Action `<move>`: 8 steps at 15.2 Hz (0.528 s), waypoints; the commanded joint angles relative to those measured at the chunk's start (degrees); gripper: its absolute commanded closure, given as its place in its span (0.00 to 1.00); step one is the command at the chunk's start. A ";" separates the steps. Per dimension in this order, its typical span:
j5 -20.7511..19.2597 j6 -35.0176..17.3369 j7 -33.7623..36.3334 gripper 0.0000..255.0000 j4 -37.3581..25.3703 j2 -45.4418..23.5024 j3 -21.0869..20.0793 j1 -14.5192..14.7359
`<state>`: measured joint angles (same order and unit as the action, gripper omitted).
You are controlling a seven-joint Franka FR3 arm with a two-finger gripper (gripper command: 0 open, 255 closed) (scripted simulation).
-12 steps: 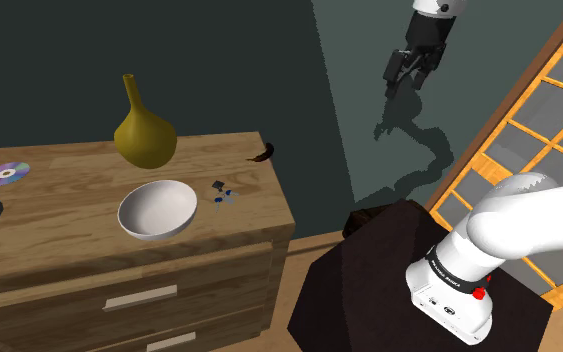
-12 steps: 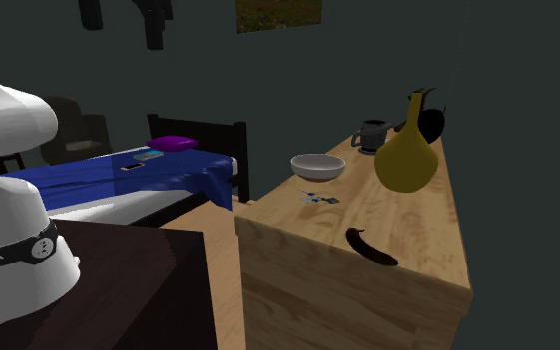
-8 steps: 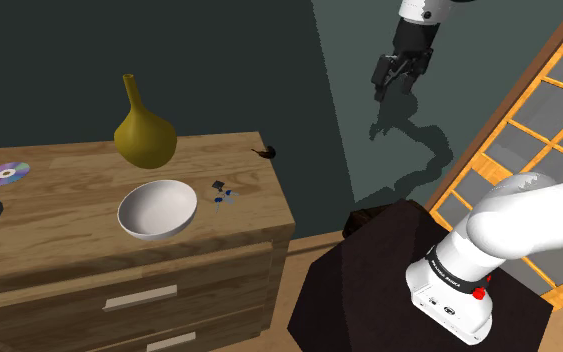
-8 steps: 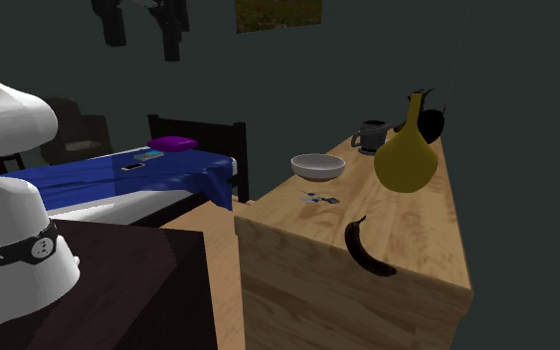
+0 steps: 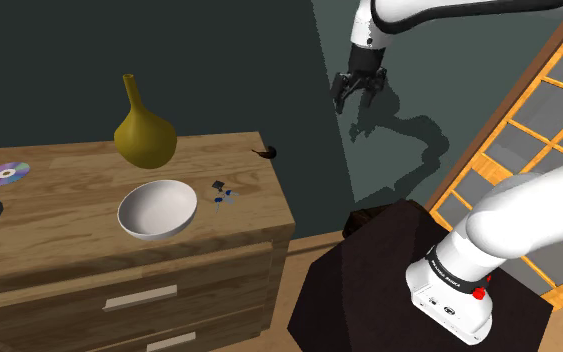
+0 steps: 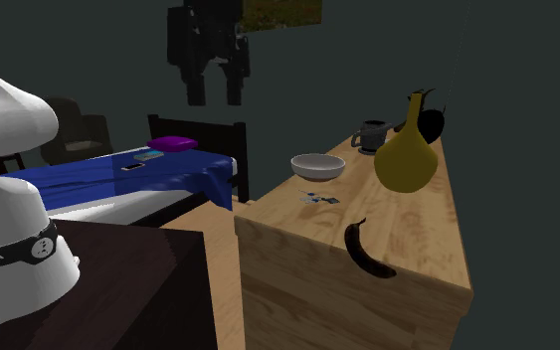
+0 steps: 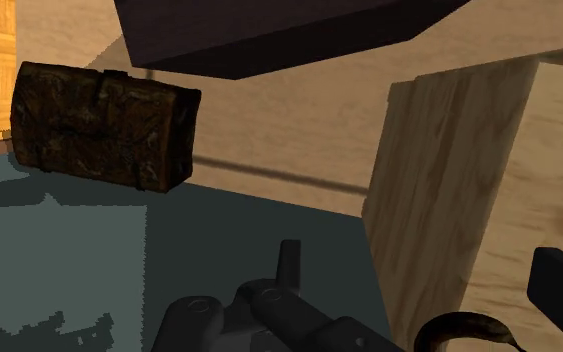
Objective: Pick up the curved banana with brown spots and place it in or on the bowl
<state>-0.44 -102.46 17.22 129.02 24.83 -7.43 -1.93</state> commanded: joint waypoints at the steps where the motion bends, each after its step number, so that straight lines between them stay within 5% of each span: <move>1: 0.22 -2.87 1.63 0.00 -0.91 -4.12 -0.50 -0.26; 8: 0.25 -9.88 7.25 0.00 -7.63 -19.18 -1.88 -0.67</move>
<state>-0.09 -111.45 23.67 122.91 8.21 -9.19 -2.51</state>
